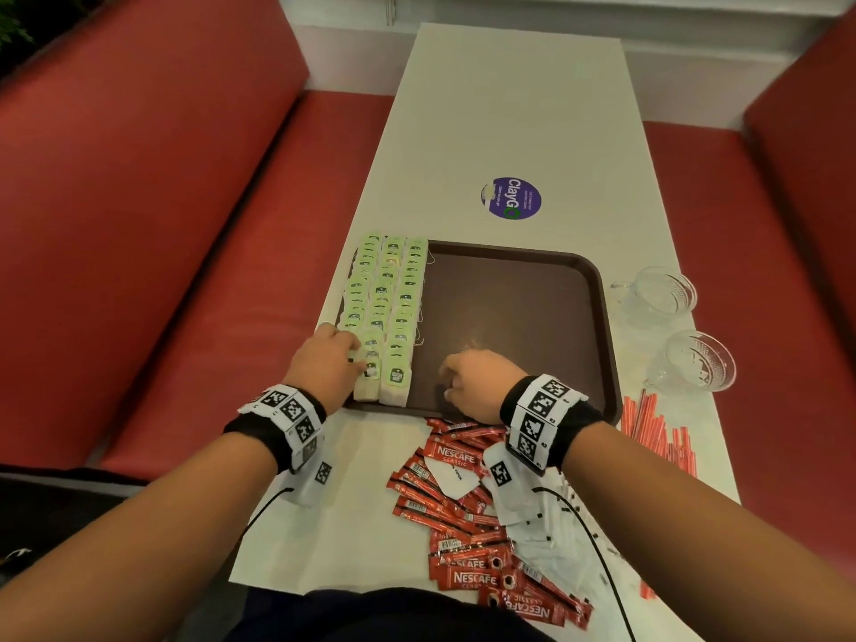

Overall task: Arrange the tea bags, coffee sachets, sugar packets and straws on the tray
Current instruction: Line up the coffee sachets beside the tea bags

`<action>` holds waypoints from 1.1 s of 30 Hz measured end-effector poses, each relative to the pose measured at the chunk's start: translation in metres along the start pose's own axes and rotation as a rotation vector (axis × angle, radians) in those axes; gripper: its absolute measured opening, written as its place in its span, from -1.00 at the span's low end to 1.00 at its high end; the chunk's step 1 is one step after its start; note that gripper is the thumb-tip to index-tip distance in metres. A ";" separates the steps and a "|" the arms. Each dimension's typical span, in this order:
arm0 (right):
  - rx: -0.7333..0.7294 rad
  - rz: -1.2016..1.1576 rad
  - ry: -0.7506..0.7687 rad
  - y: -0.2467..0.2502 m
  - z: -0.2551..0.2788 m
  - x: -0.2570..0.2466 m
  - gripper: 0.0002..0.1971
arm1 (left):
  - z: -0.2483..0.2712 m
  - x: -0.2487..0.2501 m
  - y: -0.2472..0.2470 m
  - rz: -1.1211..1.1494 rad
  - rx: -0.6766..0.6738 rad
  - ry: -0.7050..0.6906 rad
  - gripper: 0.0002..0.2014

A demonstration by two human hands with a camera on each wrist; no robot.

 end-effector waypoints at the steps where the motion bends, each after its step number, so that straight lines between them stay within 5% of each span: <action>1: -0.006 0.007 0.010 -0.002 0.008 0.003 -0.70 | 0.000 0.000 0.000 -0.009 -0.009 -0.004 -0.67; 6: -0.028 0.056 0.060 -0.017 0.039 0.014 -0.69 | 0.019 0.025 0.005 0.019 0.062 -0.137 -0.73; 13: 0.067 0.049 0.063 -0.025 0.051 0.020 -0.75 | 0.070 0.107 -0.048 -0.124 -0.207 -0.538 -0.61; 20: 0.091 0.025 0.045 -0.028 0.059 0.023 -0.70 | 0.071 0.121 -0.064 -0.368 -0.138 -0.548 -0.65; 27: 0.111 0.077 0.089 -0.021 0.068 0.018 -0.74 | 0.080 0.127 -0.031 -0.065 0.053 -0.655 -0.79; 33: 0.101 -0.062 -0.027 -0.019 0.072 0.036 -0.82 | 0.075 0.119 -0.048 -0.269 -0.176 -0.505 -0.67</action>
Point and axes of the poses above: each hand's wrist, its own z-axis away from the middle knuckle, its own y-axis out of the back of the hand, x = y × z, the point moved 8 cm from there along -z, towards the middle knuckle, and after that the axes turned 4 degrees about -x, right-handed, at the moved point
